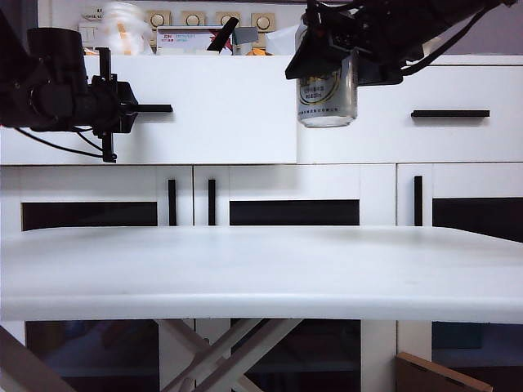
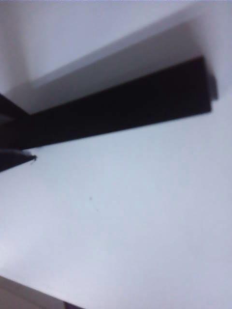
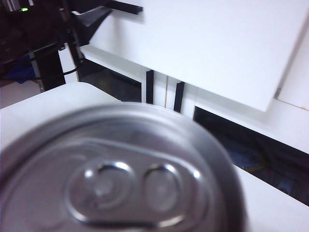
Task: Pick up a can of beer from the white table, open the left drawer, place the beer inside the drawer, and finally close the drawer.
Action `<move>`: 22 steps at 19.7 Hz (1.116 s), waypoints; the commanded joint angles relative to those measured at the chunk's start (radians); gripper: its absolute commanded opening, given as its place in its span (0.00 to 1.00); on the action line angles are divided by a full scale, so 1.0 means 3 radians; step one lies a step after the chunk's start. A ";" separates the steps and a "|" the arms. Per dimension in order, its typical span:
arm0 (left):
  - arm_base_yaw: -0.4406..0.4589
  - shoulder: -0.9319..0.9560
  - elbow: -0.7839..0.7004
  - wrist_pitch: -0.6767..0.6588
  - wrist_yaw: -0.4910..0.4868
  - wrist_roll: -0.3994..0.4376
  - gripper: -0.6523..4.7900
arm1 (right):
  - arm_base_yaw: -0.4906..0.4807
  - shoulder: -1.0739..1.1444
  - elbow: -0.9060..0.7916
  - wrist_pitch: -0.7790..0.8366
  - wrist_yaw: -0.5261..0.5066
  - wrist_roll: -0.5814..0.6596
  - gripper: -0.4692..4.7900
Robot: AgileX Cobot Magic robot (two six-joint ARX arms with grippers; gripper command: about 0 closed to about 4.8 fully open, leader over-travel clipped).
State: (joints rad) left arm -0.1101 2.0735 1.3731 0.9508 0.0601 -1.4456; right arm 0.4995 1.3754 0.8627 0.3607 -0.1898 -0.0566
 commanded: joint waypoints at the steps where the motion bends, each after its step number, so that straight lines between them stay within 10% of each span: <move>1: -0.0006 -0.0069 -0.0145 0.0334 0.0042 0.0041 0.11 | 0.0003 -0.0042 0.0037 0.0211 -0.0009 0.0011 0.46; 22: -0.0072 -0.1133 -0.1937 0.1035 -0.0046 0.0056 0.11 | 0.0003 -0.0043 0.0041 0.0233 -0.0009 0.0013 0.46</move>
State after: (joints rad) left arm -0.1360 1.7611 0.8223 1.2354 0.0750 -1.4467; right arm 0.5003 1.3754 0.8627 0.3614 -0.1871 -0.0566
